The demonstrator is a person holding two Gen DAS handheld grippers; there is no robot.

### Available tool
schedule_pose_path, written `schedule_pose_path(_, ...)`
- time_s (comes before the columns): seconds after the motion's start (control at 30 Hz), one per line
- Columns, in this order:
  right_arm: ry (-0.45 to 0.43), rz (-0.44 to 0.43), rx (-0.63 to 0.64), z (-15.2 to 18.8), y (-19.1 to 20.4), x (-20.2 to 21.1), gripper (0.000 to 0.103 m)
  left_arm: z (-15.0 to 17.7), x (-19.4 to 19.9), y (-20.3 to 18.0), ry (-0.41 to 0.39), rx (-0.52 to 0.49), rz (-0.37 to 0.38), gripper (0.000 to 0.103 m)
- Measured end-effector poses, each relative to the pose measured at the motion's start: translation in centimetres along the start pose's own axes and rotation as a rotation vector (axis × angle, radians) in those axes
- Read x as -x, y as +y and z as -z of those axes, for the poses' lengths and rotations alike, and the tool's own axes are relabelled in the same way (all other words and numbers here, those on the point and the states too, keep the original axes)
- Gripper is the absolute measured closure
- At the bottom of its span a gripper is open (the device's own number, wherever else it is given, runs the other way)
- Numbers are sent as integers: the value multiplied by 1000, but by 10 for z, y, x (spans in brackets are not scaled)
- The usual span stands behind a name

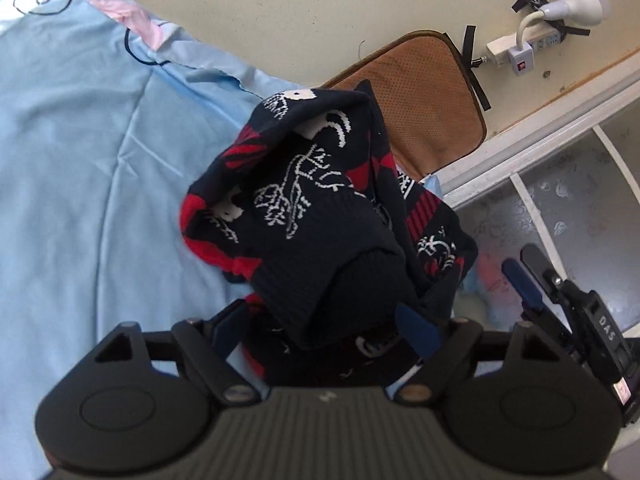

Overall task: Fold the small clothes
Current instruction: 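Grasp the bunched navy reindeer sweater with both grippers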

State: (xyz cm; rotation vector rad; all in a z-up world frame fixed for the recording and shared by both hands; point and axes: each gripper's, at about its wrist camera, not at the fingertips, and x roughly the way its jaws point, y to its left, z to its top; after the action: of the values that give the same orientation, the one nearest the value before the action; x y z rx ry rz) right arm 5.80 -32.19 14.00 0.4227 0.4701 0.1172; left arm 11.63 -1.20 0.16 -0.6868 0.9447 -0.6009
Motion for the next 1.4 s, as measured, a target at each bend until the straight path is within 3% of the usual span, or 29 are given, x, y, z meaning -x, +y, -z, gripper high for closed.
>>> schedule_pose_path(0.03,25,-48,62,-8,15,-11,56,-1,-5,-1,-2,12,6,39)
schedule_pose_path(0.07,56,-90,121,-16,29,-24,56,-2,-9,-2,-4,14,-8,61)
schedule_pose_path(0.1,78,-198,220,-20,47,-36,55,-1,-12,-1,-4,15,-26,81)
schedule_pose_path(0.2,167,-316,426,-20,90,-75,45,0,-6,5,-25,29,-44,86)
schedule_pose_path(0.27,251,-328,586,-15,119,-102,36,2,6,4,-66,4,-68,86)
schedule_pose_path(0.4,436,-251,966,26,145,-144,18,4,24,1,-115,-33,-95,86)
schedule_pose_path(0.47,475,-161,1188,52,147,-161,21,6,30,0,-128,-48,-114,86)
schedule_pose_path(0.5,513,-103,1264,57,140,-175,39,6,31,1,-133,-53,-120,87)
schedule_pose_path(0.53,557,-86,1272,54,138,-183,55,7,33,2,-135,-56,-125,87)
schedule_pose_path(0.6,522,-67,1215,40,137,-179,78,6,35,3,-137,-54,-135,87)
schedule_pose_path(0.73,284,-93,981,-17,144,-131,81,-5,58,-1,-206,-82,-163,87)
schedule_pose_path(0.93,-53,-247,662,-103,153,-15,87,-31,136,-35,-434,-192,-170,87)
schedule_pose_path(1.0,-156,-282,599,-126,159,20,100,-30,153,-53,-491,-236,-206,77)
schedule_pose_path(1.03,-212,-288,580,-133,160,35,100,-26,157,-61,-515,-255,-228,68)
schedule_pose_path(1.07,-267,-297,565,-141,162,52,100,-20,160,-67,-538,-276,-244,46)
schedule_pose_path(1.1,-314,-298,552,-148,166,67,100,-11,163,-72,-563,-308,-252,37)
schedule_pose_path(1.17,-332,-301,552,-156,174,83,100,7,161,-78,-567,-366,-270,36)
schedule_pose_path(1.23,-288,-304,596,-150,180,90,100,23,160,-70,-534,-376,-284,36)
schedule_pose_path(1.3,-215,-297,685,-128,183,93,98,32,155,-55,-487,-332,-287,36)
schedule_pose_path(1.4,-66,-292,763,-86,190,67,94,48,154,-15,-396,-208,-293,34)
